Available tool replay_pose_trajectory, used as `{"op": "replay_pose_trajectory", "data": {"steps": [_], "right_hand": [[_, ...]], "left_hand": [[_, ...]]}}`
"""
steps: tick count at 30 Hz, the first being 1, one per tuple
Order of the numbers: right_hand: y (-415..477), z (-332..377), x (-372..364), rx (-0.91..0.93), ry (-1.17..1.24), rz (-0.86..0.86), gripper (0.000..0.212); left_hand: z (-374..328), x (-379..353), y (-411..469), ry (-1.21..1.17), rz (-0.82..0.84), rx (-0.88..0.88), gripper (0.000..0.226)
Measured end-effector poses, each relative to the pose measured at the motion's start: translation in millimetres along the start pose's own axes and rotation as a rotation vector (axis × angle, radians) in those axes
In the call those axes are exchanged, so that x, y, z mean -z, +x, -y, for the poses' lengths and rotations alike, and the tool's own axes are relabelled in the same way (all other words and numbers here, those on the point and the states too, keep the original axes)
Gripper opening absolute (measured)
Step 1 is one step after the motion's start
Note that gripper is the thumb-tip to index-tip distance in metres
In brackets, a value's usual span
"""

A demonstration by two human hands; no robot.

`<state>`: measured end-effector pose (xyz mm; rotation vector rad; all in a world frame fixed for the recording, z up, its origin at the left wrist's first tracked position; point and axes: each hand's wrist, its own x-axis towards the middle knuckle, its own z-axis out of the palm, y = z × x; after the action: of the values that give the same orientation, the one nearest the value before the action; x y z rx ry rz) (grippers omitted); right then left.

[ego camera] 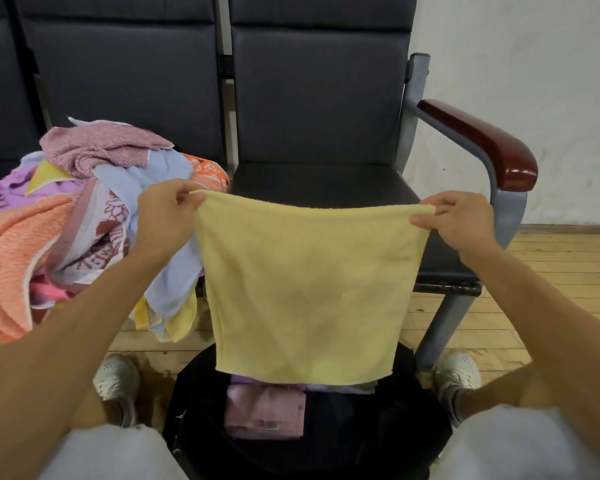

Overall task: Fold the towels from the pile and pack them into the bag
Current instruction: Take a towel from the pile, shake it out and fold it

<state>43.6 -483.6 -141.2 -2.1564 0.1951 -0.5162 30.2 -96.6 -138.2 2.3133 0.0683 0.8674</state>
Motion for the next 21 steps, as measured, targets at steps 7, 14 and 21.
{"op": "replay_pose_trajectory", "data": {"steps": [7, 14, 21], "right_hand": [[0.5, -3.0, -6.0, 0.12, -0.195, -0.123, 0.027], [-3.6, -0.2, -5.3, 0.109, -0.168, -0.104, 0.02], [-5.8, -5.7, 2.2, 0.1, -0.046, -0.04, 0.01]], "left_hand": [[2.9, -1.7, 0.9, -0.009, -0.017, 0.028, 0.024], [-4.5, -5.0, -2.9, -0.152, 0.016, 0.166, 0.021], [-3.0, -7.2, 2.6, -0.479, 0.238, 0.414, 0.021]]}}
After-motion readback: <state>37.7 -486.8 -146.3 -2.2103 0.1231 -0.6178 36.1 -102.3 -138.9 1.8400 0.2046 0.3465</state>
